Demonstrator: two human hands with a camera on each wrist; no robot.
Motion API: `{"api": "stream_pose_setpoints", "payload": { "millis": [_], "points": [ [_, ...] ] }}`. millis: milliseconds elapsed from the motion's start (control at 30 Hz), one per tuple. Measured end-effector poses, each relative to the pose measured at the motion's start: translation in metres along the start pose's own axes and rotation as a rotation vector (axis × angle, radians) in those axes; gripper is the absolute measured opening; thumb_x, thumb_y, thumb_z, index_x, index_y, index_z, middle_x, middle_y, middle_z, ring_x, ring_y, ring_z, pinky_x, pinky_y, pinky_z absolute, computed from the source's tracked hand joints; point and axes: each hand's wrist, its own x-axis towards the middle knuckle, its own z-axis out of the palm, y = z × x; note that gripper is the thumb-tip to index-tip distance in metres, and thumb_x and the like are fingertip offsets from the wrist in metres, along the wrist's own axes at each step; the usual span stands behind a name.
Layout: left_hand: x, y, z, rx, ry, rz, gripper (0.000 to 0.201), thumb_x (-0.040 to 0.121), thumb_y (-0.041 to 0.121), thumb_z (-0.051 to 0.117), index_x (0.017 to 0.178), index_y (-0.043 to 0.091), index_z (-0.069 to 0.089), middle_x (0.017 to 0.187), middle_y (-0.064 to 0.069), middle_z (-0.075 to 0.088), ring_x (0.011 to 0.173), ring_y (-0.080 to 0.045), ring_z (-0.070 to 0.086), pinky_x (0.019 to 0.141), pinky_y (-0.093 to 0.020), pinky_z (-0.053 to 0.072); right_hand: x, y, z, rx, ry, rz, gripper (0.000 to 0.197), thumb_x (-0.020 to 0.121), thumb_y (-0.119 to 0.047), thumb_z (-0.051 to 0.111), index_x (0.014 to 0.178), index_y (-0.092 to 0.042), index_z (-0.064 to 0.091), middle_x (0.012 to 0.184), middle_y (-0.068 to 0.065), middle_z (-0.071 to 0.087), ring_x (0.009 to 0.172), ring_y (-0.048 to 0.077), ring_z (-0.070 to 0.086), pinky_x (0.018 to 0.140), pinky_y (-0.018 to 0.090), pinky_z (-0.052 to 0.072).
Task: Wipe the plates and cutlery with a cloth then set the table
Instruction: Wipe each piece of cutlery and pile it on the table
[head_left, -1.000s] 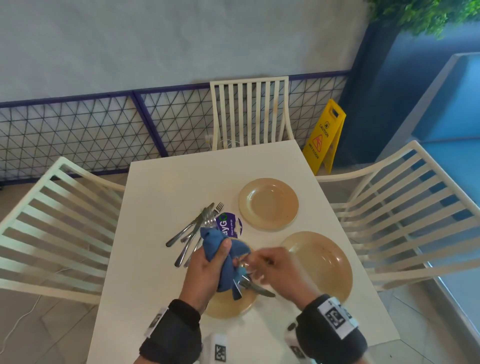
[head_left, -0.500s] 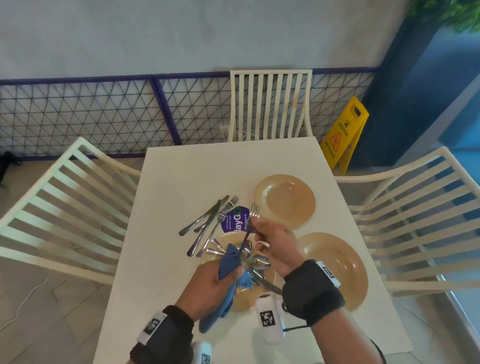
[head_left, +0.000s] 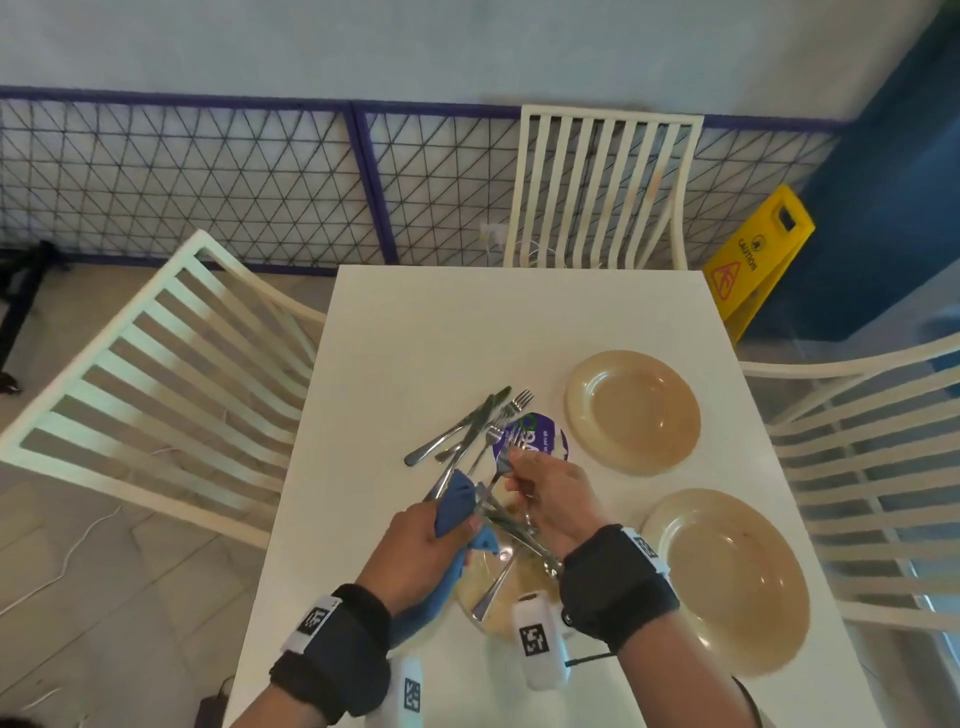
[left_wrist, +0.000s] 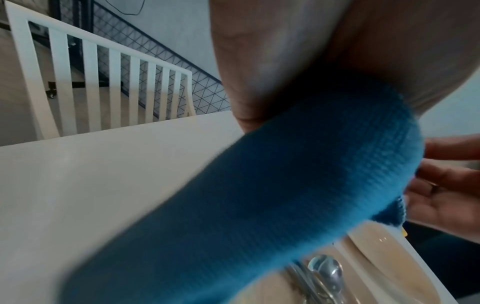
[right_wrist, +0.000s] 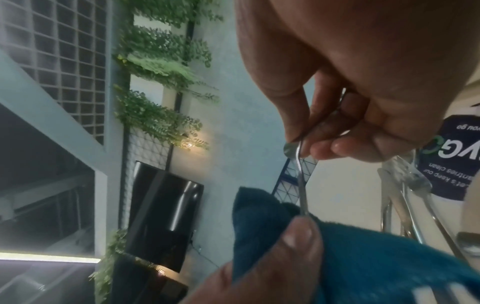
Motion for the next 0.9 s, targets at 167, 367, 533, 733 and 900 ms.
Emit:
{"api": "stream_pose_setpoints", "payload": {
  "millis": [167,367,533,733,900],
  "points": [
    [0.01,-0.031,-0.028,0.1,-0.066,-0.072,0.056,0.078,0.065,0.062,0.092,0.012,0.068,0.079,-0.012,0.074,0.076,-0.03,0.072,0.077,-0.046,0.059,0.062,-0.016,0.019,-0.028,0.111,0.053,0.016,0.095,-0.013,0.064,0.094,0.002,0.069,0.069,0.009,0.061,0.058,0.015,0.053,0.059,0.027,0.047],
    [0.017,-0.074,-0.076,0.137,0.05,-0.135,0.026,0.092,0.047,0.067,0.084,0.022,0.066,0.075,-0.001,0.075,0.07,-0.009,0.071,0.075,-0.034,0.057,0.129,0.0,0.034,-0.095,0.24,0.157,0.019,0.096,-0.016,0.065,0.081,-0.005,0.067,0.068,0.007,0.06,0.056,0.014,0.052,0.057,0.025,0.046],
    [0.018,-0.108,-0.098,0.046,0.117,-0.195,0.038,0.083,0.06,0.069,0.09,0.022,0.068,0.078,0.001,0.075,0.075,-0.015,0.074,0.078,-0.041,0.061,0.164,0.012,0.05,-0.147,0.311,0.274,0.013,0.091,-0.015,0.071,0.086,-0.004,0.067,0.068,0.008,0.065,0.056,0.014,0.06,0.058,0.023,0.056],
    [0.016,-0.125,-0.094,0.03,0.105,-0.215,0.026,0.09,0.048,0.069,0.097,0.023,0.069,0.082,0.002,0.077,0.079,-0.013,0.075,0.083,-0.037,0.06,0.177,0.02,0.052,-0.322,0.278,0.38,0.016,0.094,-0.014,0.067,0.082,-0.006,0.061,0.067,0.006,0.062,0.053,0.014,0.058,0.041,0.019,0.052],
    [0.016,-0.119,-0.081,0.054,0.085,-0.196,0.027,0.093,0.046,0.065,0.093,0.019,0.068,0.08,0.003,0.076,0.077,-0.01,0.072,0.073,-0.022,0.048,0.133,0.008,0.027,-0.49,0.174,0.177,0.018,0.091,0.0,0.061,0.076,-0.01,0.065,0.079,0.011,0.067,0.067,0.018,0.066,0.067,0.027,0.06]
  ]
}}
